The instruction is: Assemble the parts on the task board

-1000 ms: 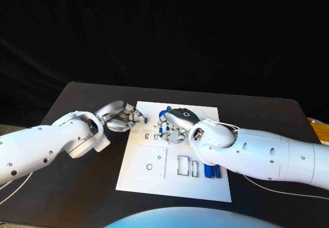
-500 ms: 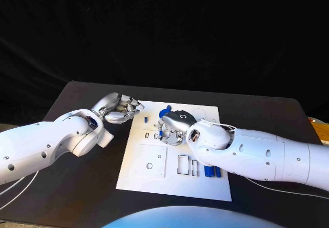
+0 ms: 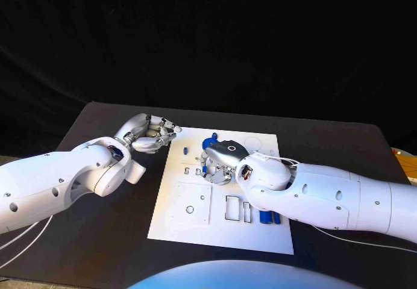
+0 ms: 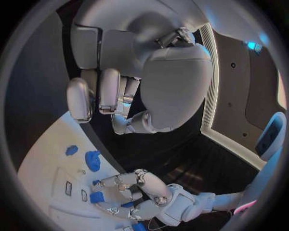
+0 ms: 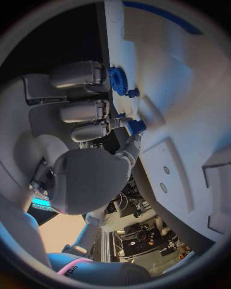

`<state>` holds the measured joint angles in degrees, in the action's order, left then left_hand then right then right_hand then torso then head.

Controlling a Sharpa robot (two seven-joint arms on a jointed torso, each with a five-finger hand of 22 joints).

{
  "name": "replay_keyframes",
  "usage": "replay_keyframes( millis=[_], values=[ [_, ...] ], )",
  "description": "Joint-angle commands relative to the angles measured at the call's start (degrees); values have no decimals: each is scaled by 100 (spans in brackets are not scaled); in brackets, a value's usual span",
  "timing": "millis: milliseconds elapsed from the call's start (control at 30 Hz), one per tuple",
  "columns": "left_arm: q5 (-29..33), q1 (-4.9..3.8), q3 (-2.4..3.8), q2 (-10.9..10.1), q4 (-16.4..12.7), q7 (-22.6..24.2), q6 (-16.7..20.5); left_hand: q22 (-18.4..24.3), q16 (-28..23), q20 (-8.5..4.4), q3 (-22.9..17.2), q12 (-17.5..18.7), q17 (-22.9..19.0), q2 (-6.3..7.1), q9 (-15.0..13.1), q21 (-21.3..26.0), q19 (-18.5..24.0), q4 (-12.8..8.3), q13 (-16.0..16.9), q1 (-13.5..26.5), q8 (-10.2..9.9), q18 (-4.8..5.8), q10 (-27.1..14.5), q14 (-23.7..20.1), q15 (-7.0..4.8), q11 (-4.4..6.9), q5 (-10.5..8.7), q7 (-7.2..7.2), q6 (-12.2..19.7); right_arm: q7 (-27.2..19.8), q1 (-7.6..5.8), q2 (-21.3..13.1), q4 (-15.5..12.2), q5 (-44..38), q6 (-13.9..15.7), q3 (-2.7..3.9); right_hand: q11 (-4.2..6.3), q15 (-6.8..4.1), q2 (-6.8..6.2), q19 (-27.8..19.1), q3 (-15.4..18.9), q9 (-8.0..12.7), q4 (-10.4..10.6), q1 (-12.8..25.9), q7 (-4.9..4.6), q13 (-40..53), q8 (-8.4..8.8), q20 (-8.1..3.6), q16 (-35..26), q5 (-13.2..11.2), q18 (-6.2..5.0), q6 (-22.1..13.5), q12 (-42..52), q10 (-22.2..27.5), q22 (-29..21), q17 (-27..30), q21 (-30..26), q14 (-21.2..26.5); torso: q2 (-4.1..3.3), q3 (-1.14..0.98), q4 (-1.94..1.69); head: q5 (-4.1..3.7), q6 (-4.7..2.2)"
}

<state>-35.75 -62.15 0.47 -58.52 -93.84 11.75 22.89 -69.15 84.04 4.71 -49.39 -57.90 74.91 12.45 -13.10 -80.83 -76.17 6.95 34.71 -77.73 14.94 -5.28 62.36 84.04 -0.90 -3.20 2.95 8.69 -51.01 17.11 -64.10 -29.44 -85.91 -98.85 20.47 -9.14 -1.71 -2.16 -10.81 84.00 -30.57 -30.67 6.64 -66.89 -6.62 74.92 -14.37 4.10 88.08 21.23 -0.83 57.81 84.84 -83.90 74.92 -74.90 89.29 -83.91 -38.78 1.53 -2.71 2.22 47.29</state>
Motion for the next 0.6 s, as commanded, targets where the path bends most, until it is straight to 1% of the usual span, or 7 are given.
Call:
replay_keyframes(
  millis=[33,267,500,600],
  values=[
    [145,-9,5,10,-10,114,21,5,20,52,17,25,391,-2,-5,3,-2,-3,8,48,-30,64,-9,236,53,-36,19,-4,-53,66,20,-4,2,-107,-67,-12,44,-36,-1,573,27,-5,1,-42,89,971,-3,-44,29,-24,68,89,-23,-172,1489,-1098,4,-520,0,-2,0,4,4],
    [147,-9,5,12,4,98,-4,8,20,54,25,28,390,-6,-5,4,0,0,3,52,-30,63,-12,236,55,-37,19,-3,-58,49,25,-20,-8,-109,-9,-12,43,-35,-3,569,30,-4,3,-40,88,963,-1,-44,28,-30,66,87,-31,-165,1486,-1098,-5,-520,2,1,6,10,9],
    [148,-9,5,14,12,82,-40,-5,22,56,35,20,396,-15,-5,-2,-8,1,18,54,-31,66,-5,237,56,-38,20,-3,-64,26,40,-45,-37,-108,21,-11,42,-35,-6,566,34,-3,5,-39,86,960,2,-44,26,-36,65,83,-34,-163,1484,-1091,-12,-519,-1,4,1,5,14],
    [148,-9,5,15,20,76,-50,-5,22,56,35,20,396,-15,-5,-2,-8,1,18,54,-31,66,-5,237,56,-38,20,-3,-64,19,45,-53,-40,-108,28,-11,41,-34,-14,561,40,-1,5,-38,84,937,6,-43,27,-43,62,75,-59,-143,1480,-1094,-26,-519,0,2,-2,8,17]
  ],
)
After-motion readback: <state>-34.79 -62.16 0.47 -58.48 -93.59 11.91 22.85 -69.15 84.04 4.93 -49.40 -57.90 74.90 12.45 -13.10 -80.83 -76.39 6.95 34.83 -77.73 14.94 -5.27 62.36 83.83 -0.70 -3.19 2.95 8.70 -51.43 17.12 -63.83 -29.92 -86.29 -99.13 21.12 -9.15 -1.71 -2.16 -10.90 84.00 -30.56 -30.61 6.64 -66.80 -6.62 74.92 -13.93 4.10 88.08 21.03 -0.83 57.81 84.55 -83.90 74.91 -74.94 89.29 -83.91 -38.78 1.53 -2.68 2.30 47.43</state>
